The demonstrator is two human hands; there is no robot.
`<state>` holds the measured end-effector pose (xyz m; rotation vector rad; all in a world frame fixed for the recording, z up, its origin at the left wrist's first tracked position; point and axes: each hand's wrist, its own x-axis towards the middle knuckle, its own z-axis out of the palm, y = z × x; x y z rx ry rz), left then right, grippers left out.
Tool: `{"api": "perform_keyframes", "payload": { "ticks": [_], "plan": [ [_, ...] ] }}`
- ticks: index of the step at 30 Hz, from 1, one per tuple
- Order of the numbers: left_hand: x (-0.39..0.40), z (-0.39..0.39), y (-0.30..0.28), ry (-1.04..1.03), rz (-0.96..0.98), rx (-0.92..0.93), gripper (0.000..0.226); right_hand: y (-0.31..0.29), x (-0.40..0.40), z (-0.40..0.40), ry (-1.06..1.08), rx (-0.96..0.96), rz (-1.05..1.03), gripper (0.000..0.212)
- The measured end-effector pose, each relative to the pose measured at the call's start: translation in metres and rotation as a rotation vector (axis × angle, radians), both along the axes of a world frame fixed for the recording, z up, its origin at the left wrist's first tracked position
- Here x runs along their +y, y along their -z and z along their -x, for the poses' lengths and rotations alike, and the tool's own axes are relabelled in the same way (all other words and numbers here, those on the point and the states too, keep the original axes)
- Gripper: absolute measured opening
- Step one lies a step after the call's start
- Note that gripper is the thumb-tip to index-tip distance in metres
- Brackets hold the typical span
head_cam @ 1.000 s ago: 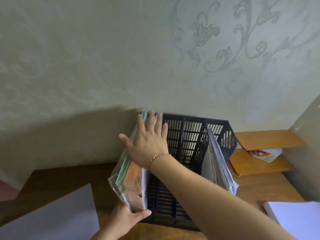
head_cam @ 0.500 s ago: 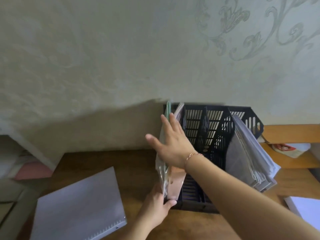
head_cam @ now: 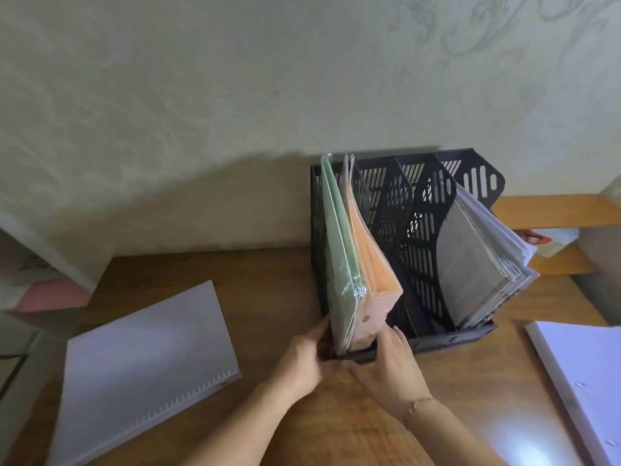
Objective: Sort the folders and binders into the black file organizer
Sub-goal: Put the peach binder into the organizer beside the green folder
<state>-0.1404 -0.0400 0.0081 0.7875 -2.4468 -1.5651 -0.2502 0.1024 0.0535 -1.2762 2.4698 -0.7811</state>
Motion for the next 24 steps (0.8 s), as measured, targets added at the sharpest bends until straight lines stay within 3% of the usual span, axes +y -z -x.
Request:
{"api": "perform_keyframes", "payload": {
  "ticks": [3,6,11,16,18,20,22,24],
  "plan": [
    [0.001,0.002,0.004,-0.019,0.057,-0.029,0.073,0.009,-0.011,-0.002,0.09,0.058,-0.073,0.078],
    [0.004,0.003,0.013,-0.053,0.075,-0.042,0.068,0.011,-0.012,-0.002,0.143,0.099,0.053,0.058],
    [0.007,0.005,0.019,-0.045,0.145,-0.054,0.059,0.025,-0.009,0.0,0.157,-0.068,0.191,0.04],
    [0.011,0.009,0.02,-0.095,0.213,-0.028,0.053,0.025,-0.011,0.001,0.099,0.029,0.006,0.017],
    [0.012,0.007,0.018,-0.104,0.239,-0.019,0.062,0.019,-0.012,0.006,0.063,0.023,-0.01,0.023],
    [0.012,0.002,0.011,-0.141,0.285,0.033,0.07,0.012,-0.009,0.008,0.025,-0.034,0.105,0.038],
    [0.01,-0.004,-0.001,-0.168,0.371,0.14,0.065,0.006,-0.004,0.009,0.023,-0.162,0.248,0.056],
    [0.006,-0.007,-0.011,-0.172,0.426,0.221,0.057,0.003,-0.003,0.009,0.026,-0.206,0.254,0.061]
  ]
}}
